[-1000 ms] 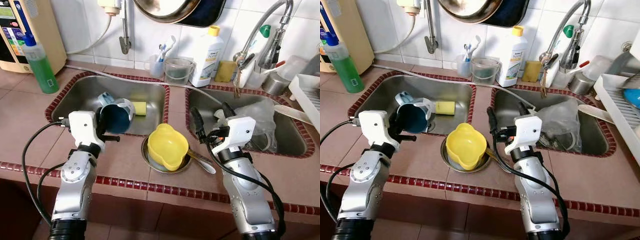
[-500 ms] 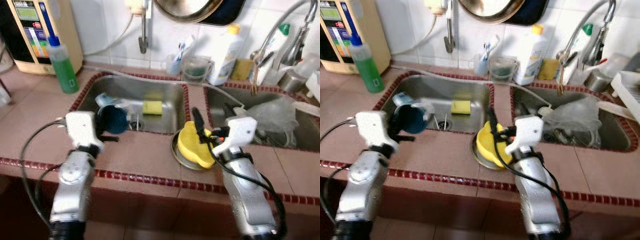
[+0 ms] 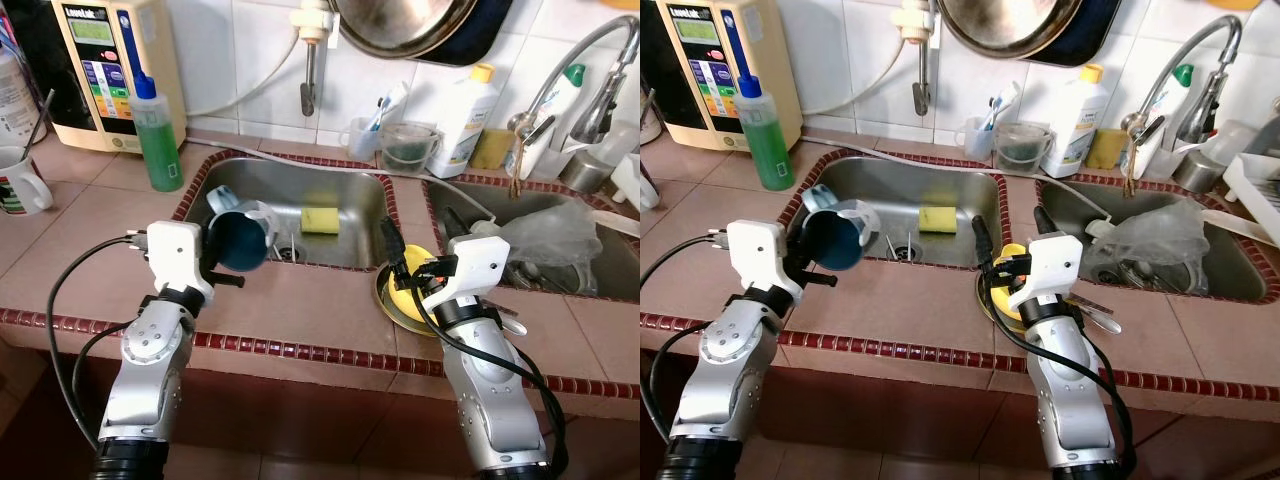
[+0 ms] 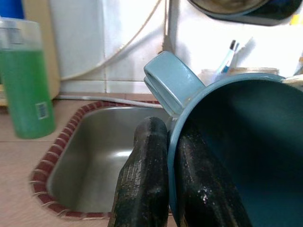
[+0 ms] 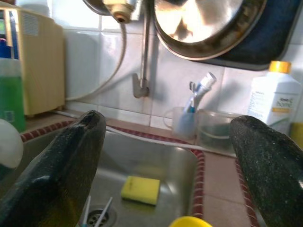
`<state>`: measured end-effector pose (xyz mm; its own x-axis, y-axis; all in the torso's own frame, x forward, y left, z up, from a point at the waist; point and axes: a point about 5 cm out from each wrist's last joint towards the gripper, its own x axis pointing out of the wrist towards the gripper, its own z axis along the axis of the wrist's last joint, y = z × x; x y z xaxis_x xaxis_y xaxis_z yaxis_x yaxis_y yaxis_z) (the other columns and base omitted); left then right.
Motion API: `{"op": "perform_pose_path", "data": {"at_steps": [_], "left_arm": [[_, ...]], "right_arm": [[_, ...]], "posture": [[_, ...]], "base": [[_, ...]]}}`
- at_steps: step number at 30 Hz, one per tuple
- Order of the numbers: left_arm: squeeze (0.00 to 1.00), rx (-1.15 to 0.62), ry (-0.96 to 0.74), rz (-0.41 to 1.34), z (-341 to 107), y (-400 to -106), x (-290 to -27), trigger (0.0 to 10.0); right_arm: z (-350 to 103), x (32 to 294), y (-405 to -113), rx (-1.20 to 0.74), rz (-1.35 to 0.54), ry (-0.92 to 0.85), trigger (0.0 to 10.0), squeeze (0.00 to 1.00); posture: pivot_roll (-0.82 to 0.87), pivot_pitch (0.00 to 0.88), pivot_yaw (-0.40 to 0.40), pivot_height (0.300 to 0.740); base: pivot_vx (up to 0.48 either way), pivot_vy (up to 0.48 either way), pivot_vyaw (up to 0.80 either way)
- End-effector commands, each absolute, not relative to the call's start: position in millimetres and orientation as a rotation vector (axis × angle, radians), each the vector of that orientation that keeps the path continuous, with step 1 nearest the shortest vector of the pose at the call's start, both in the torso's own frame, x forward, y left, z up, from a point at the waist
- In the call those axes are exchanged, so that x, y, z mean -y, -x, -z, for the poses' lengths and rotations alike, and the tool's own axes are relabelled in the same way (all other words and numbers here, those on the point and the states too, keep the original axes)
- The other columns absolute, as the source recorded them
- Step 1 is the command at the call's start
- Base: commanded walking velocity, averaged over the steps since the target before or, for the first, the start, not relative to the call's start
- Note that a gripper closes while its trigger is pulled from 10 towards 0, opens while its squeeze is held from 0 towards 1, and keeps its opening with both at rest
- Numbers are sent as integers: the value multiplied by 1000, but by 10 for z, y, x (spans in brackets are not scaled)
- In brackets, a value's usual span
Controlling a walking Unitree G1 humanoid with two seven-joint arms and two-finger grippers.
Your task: Kitchen organization
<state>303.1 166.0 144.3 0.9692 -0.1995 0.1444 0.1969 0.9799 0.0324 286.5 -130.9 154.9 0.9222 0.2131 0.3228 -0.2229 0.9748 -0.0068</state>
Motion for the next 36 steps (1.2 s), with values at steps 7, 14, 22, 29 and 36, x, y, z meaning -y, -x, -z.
{"op": "perform_pose_path", "data": {"at_steps": [7, 14, 22, 29, 36], "left_arm": [[0, 182, -25, 221, -1545, -3052, -1635, 10000], [0, 181, -17, 214, -1546, -3056, -1643, 10000], [0, 182, 6, 200, -1539, -3052, -1635, 10000], [0, 181, -13, 221, -1540, -3064, -1609, 10000], [0, 165, -103, 261, -1536, -3140, -1658, 10000]], "right_arm": [[-1566, 1336, -2887, 335, -209, -26, 10000, 0], [-1570, 1333, -2895, 336, -213, -27, 10000, 0], [-1565, 1329, -2893, 334, -215, -26, 10000, 0], [-1540, 1320, -2888, 310, -212, -34, 10000, 0], [-1445, 1307, -2796, 244, -253, -15, 10000, 0]], "posture": [[113, 0, -48, 740], [115, 0, -50, 740], [112, 0, -50, 740], [110, 0, -50, 740], [93, 0, -42, 740]], "base": [[335, 0, 0], [343, 0, 0], [43, 0, 0], [0, 0, 0], [0, 0, 0]]}}
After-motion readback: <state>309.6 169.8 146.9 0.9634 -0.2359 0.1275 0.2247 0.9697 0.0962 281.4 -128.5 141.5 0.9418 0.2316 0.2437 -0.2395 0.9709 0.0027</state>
